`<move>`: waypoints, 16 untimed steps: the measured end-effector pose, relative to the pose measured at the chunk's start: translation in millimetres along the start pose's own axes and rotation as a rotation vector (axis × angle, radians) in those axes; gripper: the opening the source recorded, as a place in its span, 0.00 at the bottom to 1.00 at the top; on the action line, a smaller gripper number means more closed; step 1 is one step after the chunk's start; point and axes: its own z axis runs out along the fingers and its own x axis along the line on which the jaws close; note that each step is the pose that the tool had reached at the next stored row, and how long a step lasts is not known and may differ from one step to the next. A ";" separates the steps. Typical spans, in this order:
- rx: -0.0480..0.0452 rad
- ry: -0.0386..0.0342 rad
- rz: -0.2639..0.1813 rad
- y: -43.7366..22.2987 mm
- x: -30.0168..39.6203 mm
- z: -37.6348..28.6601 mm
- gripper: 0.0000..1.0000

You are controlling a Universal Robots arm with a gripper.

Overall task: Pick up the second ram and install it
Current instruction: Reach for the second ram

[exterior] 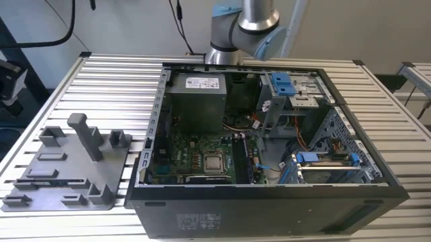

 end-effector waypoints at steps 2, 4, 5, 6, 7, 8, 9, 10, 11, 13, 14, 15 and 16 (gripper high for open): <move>-0.0001 0.0000 0.000 -9.1 -0.3 0.2 0.11; -0.0001 0.0000 0.000 -16.5 -0.8 0.5 0.11; 0.0000 0.0001 0.000 -19.9 -1.1 0.6 0.11; 0.0000 0.0000 0.000 -22.5 -1.3 0.7 0.11; -0.0002 -0.0001 0.000 -23.4 -1.3 0.9 0.11; -0.0001 0.0000 0.000 -23.4 -1.3 0.9 0.11; -0.0002 0.0002 -0.004 -23.4 -1.3 0.9 0.11; -0.0004 0.0008 -0.014 -23.4 -1.3 1.0 0.11; -0.0005 0.0013 -0.024 -23.4 -1.2 0.9 0.11; -0.0006 0.0016 -0.027 -23.4 -1.3 0.9 0.11; -0.0006 0.0016 -0.027 -23.4 -1.3 0.9 0.11; -0.0006 0.0016 -0.027 -23.4 -1.3 0.9 0.11; -0.0006 0.0016 -0.027 -23.4 -1.3 0.9 0.11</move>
